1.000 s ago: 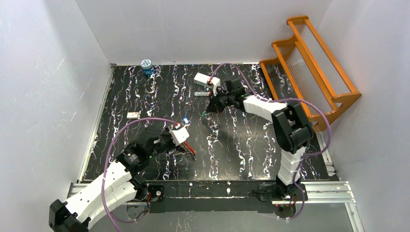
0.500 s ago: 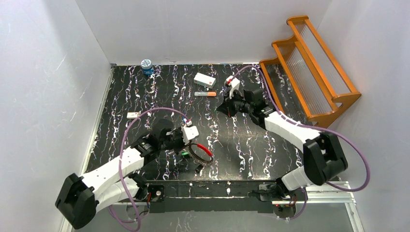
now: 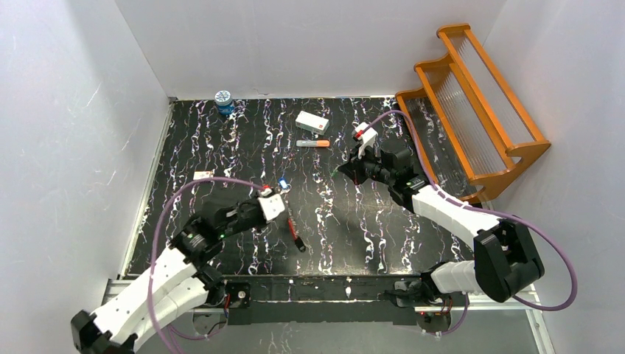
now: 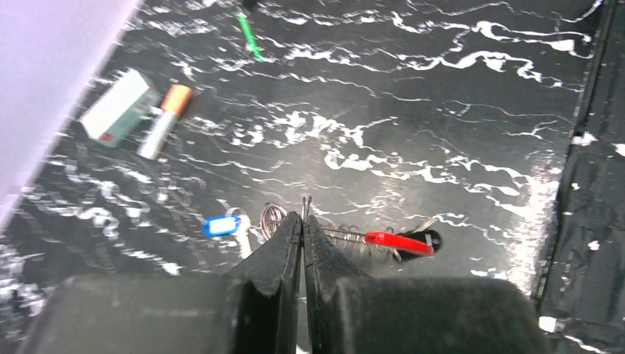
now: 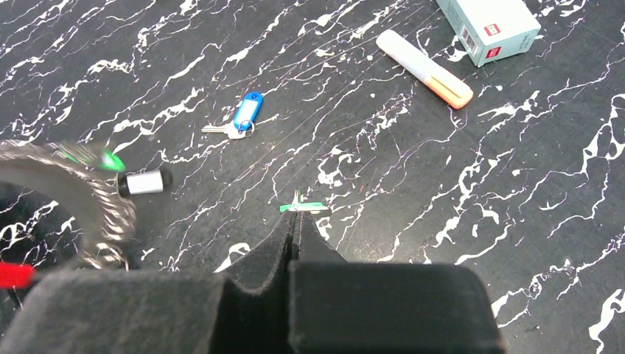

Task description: Put the keys on the keyring

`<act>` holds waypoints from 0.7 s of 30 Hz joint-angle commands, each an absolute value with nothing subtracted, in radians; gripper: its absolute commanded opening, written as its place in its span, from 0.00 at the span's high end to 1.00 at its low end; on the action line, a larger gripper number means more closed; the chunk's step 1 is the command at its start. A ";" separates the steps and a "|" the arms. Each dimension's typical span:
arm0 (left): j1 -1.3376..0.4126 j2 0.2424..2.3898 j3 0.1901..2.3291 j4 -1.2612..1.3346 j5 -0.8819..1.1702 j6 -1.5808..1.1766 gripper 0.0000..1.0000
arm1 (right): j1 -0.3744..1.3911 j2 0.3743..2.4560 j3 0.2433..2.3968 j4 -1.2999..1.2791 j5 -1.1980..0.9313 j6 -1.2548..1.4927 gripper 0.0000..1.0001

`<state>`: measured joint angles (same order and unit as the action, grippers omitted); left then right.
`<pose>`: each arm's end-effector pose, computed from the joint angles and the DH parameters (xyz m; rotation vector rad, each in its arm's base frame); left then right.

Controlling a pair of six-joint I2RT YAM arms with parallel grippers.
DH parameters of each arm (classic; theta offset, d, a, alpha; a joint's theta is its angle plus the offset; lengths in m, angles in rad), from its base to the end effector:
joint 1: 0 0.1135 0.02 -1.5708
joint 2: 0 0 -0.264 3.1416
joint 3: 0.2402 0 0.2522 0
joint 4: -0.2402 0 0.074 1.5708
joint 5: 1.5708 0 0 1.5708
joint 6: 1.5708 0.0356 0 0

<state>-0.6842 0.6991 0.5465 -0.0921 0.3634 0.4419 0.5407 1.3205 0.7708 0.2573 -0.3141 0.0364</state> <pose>0.1262 -0.1193 0.2795 1.1851 1.3912 -0.5007 0.2499 0.1629 0.2614 -0.6881 1.7776 0.6878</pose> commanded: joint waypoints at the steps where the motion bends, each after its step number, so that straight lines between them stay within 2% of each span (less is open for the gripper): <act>1: -0.684 0.543 0.631 -0.277 0.266 0.578 1.00 | 0.538 1.298 0.772 0.329 -0.325 0.027 0.99; 7: -0.684 0.446 0.726 -0.521 0.185 0.710 1.00 | 0.538 1.284 0.742 0.361 -0.304 0.062 0.99; 14: -0.684 0.463 0.824 -0.728 0.039 0.795 1.00 | 0.538 1.256 0.673 0.440 -0.290 0.072 0.99; 21: -0.684 0.570 0.837 -0.879 0.041 0.918 1.00 | 0.538 1.257 0.671 0.419 -0.314 0.064 0.99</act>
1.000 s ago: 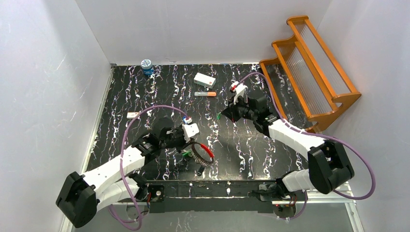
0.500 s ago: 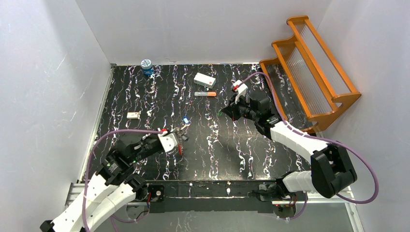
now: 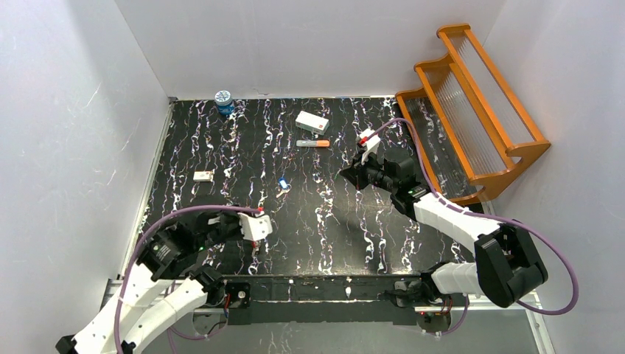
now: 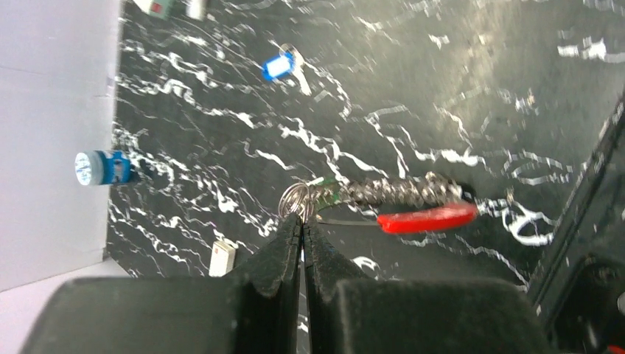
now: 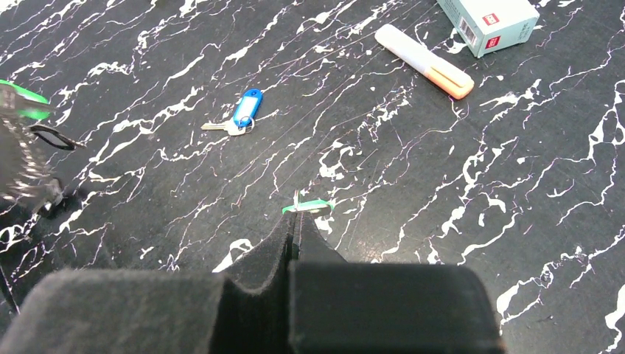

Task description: Put the keys on the keyring

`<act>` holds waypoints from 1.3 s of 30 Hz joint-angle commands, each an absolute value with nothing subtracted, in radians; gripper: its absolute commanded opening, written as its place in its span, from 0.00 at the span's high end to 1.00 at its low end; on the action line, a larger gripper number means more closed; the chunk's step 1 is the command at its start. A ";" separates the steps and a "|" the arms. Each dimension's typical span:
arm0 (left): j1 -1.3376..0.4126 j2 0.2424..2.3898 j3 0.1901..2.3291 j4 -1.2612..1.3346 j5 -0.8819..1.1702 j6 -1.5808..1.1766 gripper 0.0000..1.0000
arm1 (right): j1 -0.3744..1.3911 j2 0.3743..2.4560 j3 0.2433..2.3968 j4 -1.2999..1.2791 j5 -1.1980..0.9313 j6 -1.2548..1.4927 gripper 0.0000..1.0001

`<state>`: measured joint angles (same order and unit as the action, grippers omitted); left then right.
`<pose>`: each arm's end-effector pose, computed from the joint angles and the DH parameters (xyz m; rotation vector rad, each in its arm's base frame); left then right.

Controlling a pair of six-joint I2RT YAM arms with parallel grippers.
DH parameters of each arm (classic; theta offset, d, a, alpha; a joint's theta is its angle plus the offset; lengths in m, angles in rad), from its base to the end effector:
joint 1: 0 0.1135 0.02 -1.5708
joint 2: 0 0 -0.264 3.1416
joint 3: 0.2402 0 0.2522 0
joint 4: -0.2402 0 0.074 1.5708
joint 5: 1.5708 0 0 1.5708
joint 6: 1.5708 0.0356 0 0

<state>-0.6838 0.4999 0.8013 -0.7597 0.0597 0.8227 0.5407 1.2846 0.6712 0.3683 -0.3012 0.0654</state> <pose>0.0782 -0.0665 0.3216 1.4146 1.4536 0.0271 0.2390 0.1558 0.2486 -0.6479 1.7448 0.6983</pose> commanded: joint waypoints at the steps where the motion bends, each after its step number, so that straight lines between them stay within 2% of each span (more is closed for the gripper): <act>1: -0.684 0.592 0.834 -0.879 0.055 0.931 1.00 | 0.538 1.255 0.668 0.421 -0.316 0.065 0.99; 8: -0.683 0.737 0.767 -0.664 0.257 0.903 1.00 | 0.537 1.257 0.656 0.418 -0.330 0.081 0.99; 21: -0.686 0.929 0.551 -0.088 0.534 0.584 1.00 | 0.538 1.194 0.607 0.422 -0.356 0.060 0.99; 32: -0.687 0.940 0.390 0.289 0.463 0.229 1.00 | 0.538 1.189 0.639 0.317 -0.504 0.067 0.99; 39: -0.687 0.919 0.310 0.409 0.440 0.140 1.00 | 0.540 1.284 0.716 0.165 -0.668 0.002 0.99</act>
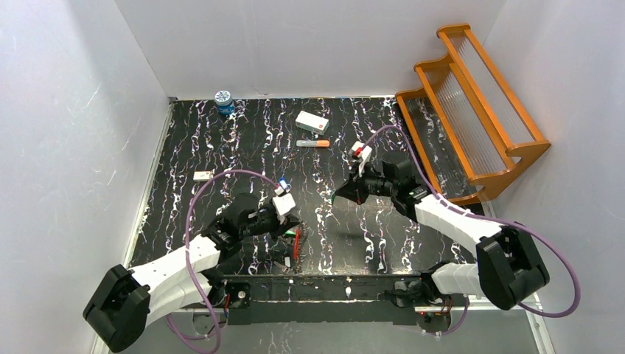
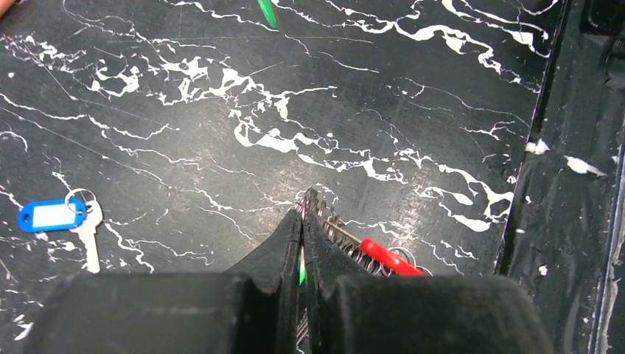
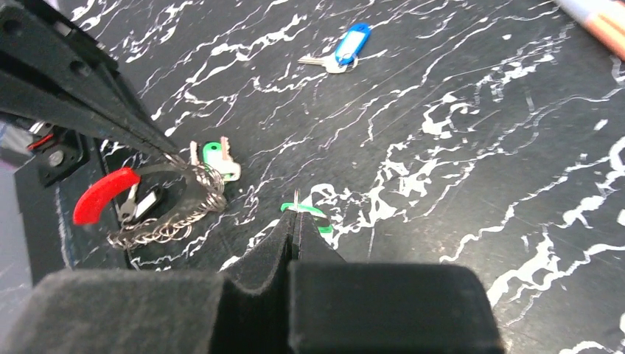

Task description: Put the keys on the keyring

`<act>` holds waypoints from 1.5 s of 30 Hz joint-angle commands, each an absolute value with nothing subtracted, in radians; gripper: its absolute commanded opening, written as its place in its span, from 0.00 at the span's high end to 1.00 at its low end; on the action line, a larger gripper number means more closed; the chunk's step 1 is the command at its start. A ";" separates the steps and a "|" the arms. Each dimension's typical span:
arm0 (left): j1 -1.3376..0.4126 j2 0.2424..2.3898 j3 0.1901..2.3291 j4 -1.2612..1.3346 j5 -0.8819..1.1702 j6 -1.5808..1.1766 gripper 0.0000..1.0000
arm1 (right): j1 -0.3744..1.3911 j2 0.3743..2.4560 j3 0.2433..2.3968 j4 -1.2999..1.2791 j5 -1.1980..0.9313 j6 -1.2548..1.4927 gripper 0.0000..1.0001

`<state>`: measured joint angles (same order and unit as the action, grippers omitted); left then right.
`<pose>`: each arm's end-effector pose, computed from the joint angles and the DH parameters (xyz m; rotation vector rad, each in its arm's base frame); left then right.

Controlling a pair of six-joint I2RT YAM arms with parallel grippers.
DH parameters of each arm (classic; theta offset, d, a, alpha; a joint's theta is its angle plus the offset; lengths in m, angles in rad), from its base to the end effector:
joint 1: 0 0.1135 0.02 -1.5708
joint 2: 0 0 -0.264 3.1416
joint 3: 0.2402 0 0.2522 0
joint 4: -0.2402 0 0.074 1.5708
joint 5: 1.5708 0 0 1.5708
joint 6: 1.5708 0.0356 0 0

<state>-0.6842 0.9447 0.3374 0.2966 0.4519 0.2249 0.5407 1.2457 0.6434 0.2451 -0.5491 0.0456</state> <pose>0.1464 -0.1395 0.2045 1.1143 1.5587 -0.7366 0.2213 0.1545 0.2378 -0.8454 1.7929 0.9148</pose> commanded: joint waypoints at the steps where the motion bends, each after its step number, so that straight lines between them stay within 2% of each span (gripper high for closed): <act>1: -0.687 0.918 0.305 0.413 0.436 0.138 1.00 | 0.542 1.290 0.718 0.156 -0.685 -0.030 0.99; 14: -0.687 0.923 0.285 0.474 0.419 0.095 1.00 | 0.636 1.352 0.753 0.084 -0.709 -0.074 0.99; 25: -0.689 0.734 0.269 0.449 0.404 0.171 1.00 | 0.652 1.348 0.784 0.110 -0.762 -0.059 0.99; 45: -0.688 0.908 0.261 0.611 0.437 0.060 1.00 | 0.713 1.431 0.876 0.018 -0.759 -0.122 0.99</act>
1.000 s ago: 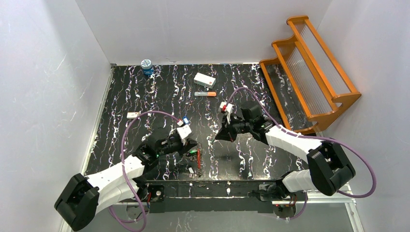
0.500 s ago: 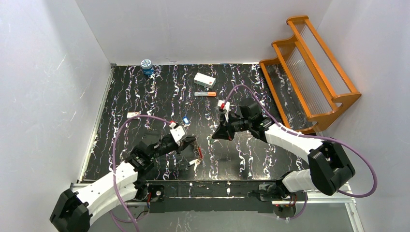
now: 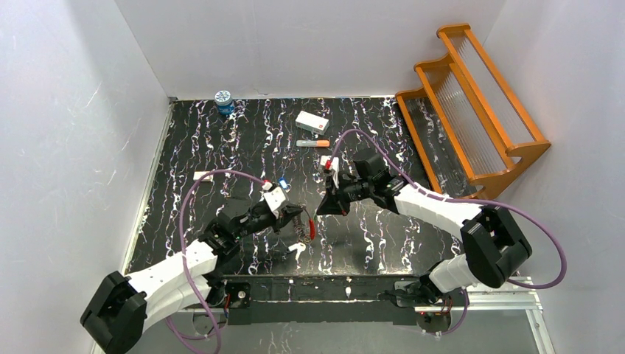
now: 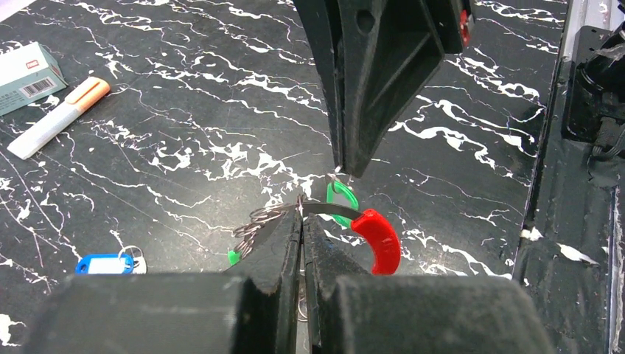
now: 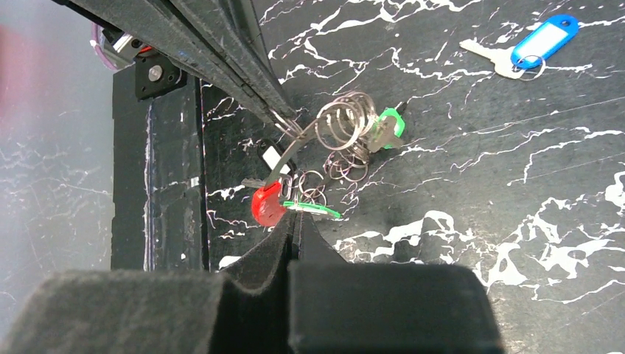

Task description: Put the keys on the keyring

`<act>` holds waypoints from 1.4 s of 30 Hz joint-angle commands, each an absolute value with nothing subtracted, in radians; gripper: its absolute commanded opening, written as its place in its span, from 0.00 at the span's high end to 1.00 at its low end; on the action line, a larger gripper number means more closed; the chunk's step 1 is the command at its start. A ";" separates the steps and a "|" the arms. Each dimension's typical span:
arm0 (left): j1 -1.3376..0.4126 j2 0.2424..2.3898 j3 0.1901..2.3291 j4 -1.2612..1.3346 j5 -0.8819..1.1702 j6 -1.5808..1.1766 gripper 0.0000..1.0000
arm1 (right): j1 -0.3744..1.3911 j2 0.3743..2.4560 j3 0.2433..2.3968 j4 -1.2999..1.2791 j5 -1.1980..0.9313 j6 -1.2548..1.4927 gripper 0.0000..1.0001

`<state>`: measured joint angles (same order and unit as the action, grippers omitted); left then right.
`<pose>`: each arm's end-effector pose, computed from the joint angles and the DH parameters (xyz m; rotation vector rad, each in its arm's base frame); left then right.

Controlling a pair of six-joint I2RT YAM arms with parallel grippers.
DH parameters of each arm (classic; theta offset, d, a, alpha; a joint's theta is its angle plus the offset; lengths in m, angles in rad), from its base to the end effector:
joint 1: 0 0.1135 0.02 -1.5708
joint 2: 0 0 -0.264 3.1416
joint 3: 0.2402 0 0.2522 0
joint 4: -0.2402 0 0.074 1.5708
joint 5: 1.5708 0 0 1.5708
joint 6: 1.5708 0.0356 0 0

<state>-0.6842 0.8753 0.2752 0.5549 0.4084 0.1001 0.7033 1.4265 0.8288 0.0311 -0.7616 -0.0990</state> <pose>0.1410 -0.1332 0.2225 0.9252 1.3891 -0.7752 0.2148 0.2144 0.2330 -1.2620 1.7772 1.1615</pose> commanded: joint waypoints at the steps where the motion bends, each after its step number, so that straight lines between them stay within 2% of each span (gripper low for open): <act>1: -0.690 0.919 0.261 0.623 0.438 0.055 1.00 | 0.717 1.430 0.877 0.014 -0.758 -0.124 0.99; 28: -0.693 0.892 0.172 0.760 0.452 0.039 1.00 | 0.793 1.497 0.964 -0.020 -0.789 -0.132 0.99; 36: -0.693 0.864 0.158 0.776 0.469 0.050 1.00 | 0.792 1.435 0.943 -0.042 -0.613 -0.130 0.99; 42: -0.693 0.854 0.154 0.785 0.481 0.057 1.00 | 0.793 1.399 0.943 -0.080 -0.579 -0.167 0.99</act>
<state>-0.6891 0.8726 0.1699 0.7704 0.4587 0.0448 0.7879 1.4448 0.9092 -0.0608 -0.6151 -0.1318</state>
